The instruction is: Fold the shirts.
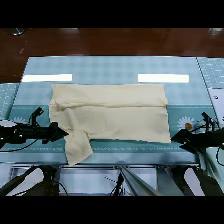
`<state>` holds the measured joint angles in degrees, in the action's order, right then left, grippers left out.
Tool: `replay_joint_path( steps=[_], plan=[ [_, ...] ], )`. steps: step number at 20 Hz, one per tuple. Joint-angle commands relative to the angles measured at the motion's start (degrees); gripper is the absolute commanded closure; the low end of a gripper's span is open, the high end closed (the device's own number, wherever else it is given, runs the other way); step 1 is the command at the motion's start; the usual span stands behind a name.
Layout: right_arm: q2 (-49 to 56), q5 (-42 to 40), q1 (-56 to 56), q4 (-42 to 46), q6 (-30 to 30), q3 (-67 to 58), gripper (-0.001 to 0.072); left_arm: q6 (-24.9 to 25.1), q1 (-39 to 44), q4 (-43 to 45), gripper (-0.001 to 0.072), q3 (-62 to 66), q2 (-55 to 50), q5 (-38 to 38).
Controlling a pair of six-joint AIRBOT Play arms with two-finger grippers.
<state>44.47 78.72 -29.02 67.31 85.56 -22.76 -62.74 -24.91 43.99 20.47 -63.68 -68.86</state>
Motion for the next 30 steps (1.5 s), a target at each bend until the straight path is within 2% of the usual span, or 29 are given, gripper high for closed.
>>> replay_joint_path(
  steps=[1,7,11,16,17,18,19,20,23,27,30],
  plan=[
    [1.4,-4.4,2.2,-2.3,1.3,1.0,0.0087,0.1,-0.1,-0.5,0.0682,0.0,0.0,-0.3],
    [9.9,-7.3,2.3,-7.2,-2.6,1.0,0.0087,0.1,-0.1,-0.5,0.0682,0.0,-0.1,0.3],
    [14.0,-9.6,2.3,-13.6,-7.0,1.0,0.0087,0.1,-0.1,-0.5,0.0682,0.0,-0.1,0.3],
    [18.1,-11.7,2.3,-16.2,-8.7,1.0,0.0092,0.2,-0.1,-0.2,0.0682,0.0,-0.1,0.0],
    [18.3,-11.6,2.3,-18.2,-10.7,1.0,0.019,0.1,-0.1,0.2,0.0682,0.0,-0.1,0.0],
    [18.3,-11.6,2.3,-19.8,-12.8,1.0,0.0375,0.1,-0.1,0.2,0.0682,0.0,-0.1,0.1],
    [18.3,-11.3,2.3,-21.1,-15.5,1.0,0.0625,0.1,-0.1,0.1,0.0682,0.0,-0.1,0.1],
    [18.3,-11.2,2.3,-22.3,-18.3,1.0,0.0692,0.1,-0.1,0.1,0.0682,0.0,-0.1,0.1],
    [18.3,-10.8,2.3,-22.2,-18.8,-0.6,0.0693,0.2,-0.1,-2.2,0.0682,1.0,0.0,-0.9],
    [18.3,-10.0,2.3,-22.2,-17.0,-9.5,0.0692,0.9,-0.1,-5.3,0.0682,8.4,-0.5,-0.4],
    [18.8,-10.8,2.3,-23.1,-15.5,-16.7,0.0692,-2.5,0.3,-5.9,0.0682,16.2,-3.5,-0.3]
  ],
)
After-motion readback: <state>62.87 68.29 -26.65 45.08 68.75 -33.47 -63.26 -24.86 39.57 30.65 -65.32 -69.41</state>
